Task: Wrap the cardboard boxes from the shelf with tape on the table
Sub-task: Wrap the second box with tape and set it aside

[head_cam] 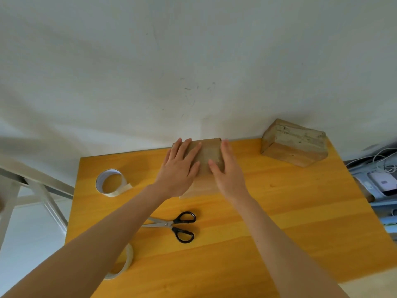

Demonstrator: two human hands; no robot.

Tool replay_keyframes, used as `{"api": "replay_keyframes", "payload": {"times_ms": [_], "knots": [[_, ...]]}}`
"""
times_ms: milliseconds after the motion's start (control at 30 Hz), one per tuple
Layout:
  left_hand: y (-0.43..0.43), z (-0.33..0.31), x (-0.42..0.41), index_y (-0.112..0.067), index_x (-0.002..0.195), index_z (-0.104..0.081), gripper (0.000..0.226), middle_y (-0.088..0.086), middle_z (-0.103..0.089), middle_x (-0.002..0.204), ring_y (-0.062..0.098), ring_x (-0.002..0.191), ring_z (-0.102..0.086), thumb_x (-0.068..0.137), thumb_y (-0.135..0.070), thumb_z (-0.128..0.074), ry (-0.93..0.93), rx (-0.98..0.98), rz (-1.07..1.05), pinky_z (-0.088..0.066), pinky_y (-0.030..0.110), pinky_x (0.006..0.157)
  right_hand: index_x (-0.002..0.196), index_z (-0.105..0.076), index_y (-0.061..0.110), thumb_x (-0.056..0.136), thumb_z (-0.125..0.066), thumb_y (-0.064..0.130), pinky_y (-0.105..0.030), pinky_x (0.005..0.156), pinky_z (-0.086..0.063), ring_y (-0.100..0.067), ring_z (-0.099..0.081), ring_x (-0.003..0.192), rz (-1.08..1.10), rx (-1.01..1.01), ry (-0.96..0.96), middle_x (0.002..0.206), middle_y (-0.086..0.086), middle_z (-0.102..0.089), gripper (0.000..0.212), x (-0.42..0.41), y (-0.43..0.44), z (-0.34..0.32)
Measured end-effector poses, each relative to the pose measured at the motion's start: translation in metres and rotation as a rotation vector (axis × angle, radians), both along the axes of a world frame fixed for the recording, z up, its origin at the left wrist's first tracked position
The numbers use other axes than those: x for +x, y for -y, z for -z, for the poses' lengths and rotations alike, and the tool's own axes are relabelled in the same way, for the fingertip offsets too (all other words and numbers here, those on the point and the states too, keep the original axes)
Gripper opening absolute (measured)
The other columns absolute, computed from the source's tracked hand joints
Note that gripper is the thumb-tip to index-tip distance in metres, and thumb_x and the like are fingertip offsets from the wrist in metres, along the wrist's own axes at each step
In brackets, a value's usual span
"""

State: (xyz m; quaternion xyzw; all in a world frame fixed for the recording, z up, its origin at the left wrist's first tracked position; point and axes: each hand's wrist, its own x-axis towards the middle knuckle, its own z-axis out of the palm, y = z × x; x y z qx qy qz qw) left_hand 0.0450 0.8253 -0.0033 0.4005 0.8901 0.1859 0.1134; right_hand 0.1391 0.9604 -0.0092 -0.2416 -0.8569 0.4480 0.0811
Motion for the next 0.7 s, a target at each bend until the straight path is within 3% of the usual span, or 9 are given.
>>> {"api": "replay_keyframes", "payload": {"times_ms": [33,100,167,267,400,467,567,700], "knots": [[-0.003,-0.005,0.0,-0.029,0.148,-0.017,0.059,-0.001,-0.011,0.156,0.021,0.146,0.004,0.094,-0.051,-0.016,-0.005,-0.035,-0.02,-0.006,0.049,0.118,0.153,-0.01,0.021,0.098,-0.046,0.038,-0.036,0.117,-0.025,-0.013,-0.022,0.143,0.064,-0.176,0.0,0.158,0.004,-0.021,0.067,-0.001,-0.001,0.0],[-0.014,-0.017,0.002,-0.024,0.14,-0.027,0.047,-0.001,-0.018,0.152,0.022,0.145,0.0,0.097,-0.042,-0.028,0.074,-0.052,-0.098,-0.007,0.059,0.114,0.153,-0.01,0.023,0.099,-0.044,0.036,-0.04,0.111,-0.035,-0.014,-0.035,0.137,0.112,-0.318,0.008,0.153,0.004,-0.033,0.065,0.0,0.001,-0.003],[-0.027,-0.03,0.006,-0.018,0.132,-0.032,0.044,0.002,-0.024,0.15,0.025,0.145,-0.003,0.097,-0.044,-0.029,0.181,-0.016,-0.226,-0.008,0.066,0.11,0.153,-0.013,0.022,0.103,-0.039,0.029,-0.028,0.112,-0.029,-0.004,-0.029,0.137,0.086,-0.413,-0.025,0.153,0.008,-0.029,0.057,0.0,0.006,-0.008],[-0.03,-0.038,-0.004,-0.022,0.144,-0.018,0.072,0.008,-0.018,0.155,0.03,0.145,-0.001,0.089,-0.068,-0.022,0.276,-0.077,-0.355,-0.008,0.068,0.108,0.152,-0.013,0.025,0.104,-0.031,0.026,-0.02,0.112,-0.017,0.004,-0.018,0.136,-0.008,-0.514,-0.076,0.156,0.014,-0.02,0.051,-0.001,0.016,-0.017],[-0.008,-0.03,-0.029,-0.027,0.146,-0.018,0.113,0.019,-0.018,0.153,0.041,0.141,-0.007,0.057,-0.096,-0.01,0.356,-0.179,-0.491,-0.011,0.066,0.108,0.152,-0.01,0.032,0.096,-0.039,0.045,-0.042,0.118,-0.02,-0.006,-0.017,0.144,-0.285,-0.251,-0.083,0.157,0.013,-0.019,0.065,-0.015,0.047,-0.014],[0.008,-0.027,-0.033,-0.026,0.144,-0.021,0.109,0.02,-0.02,0.151,0.039,0.14,-0.01,0.059,-0.095,-0.022,0.39,-0.119,-0.569,-0.014,0.064,0.109,0.152,-0.003,0.036,0.091,-0.048,0.056,-0.044,0.118,-0.019,-0.006,-0.007,0.146,-0.382,-0.296,-0.076,0.159,0.015,-0.008,0.078,-0.022,0.064,-0.013],[0.031,-0.022,-0.038,-0.035,0.136,-0.028,0.102,0.006,-0.028,0.146,0.027,0.136,-0.018,0.054,-0.094,-0.033,0.482,0.033,-0.619,-0.02,0.058,0.11,0.149,0.003,0.041,0.095,-0.049,0.046,-0.038,0.121,-0.009,0.005,0.004,0.143,-0.407,-0.443,-0.045,0.157,0.024,0.004,0.074,-0.027,0.072,-0.012],[0.051,-0.017,-0.046,-0.038,0.134,-0.034,0.096,-0.002,-0.034,0.142,0.021,0.133,-0.027,0.05,-0.083,-0.041,0.591,0.213,-0.669,-0.025,0.055,0.109,0.151,0.0,0.032,0.102,-0.032,0.041,-0.029,0.12,-0.002,0.008,0.009,0.141,-0.468,-0.269,0.023,0.155,0.024,0.007,0.059,-0.033,0.069,-0.003]]}}
